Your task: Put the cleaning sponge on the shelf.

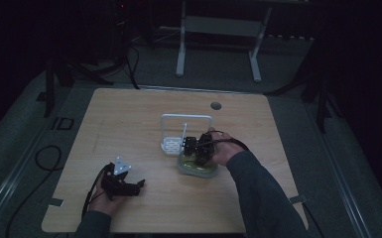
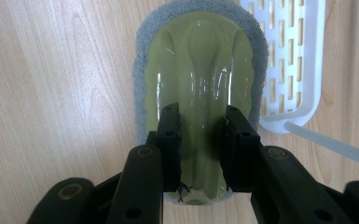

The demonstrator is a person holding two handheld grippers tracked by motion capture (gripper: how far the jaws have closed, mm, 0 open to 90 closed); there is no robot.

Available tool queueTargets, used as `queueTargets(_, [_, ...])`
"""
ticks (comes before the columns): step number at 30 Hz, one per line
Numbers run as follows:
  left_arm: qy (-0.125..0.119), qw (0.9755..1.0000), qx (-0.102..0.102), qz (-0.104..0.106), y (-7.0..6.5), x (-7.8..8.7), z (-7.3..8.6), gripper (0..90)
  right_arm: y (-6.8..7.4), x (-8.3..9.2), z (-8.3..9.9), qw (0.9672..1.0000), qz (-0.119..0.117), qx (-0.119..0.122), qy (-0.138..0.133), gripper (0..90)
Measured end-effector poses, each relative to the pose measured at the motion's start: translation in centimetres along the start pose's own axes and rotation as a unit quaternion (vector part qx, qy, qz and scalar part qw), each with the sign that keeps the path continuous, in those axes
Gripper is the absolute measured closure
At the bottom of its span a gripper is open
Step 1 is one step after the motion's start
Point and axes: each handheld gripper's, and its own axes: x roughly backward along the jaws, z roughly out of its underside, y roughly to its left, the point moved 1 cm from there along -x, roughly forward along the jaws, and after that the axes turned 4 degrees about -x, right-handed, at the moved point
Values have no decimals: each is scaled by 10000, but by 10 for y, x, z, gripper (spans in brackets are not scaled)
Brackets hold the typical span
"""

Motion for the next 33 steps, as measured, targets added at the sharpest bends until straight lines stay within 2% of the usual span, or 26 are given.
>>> queueTargets(14, [0, 10000, -2, 0, 0, 0, 0, 87, 0, 3, -10, 9997, 165, 85, -159, 716])
queueTargets(33, [-1, 10000, -5, -1, 0, 0, 0, 87, 6, 6, -26, 9984, 426, 321, -162, 716])
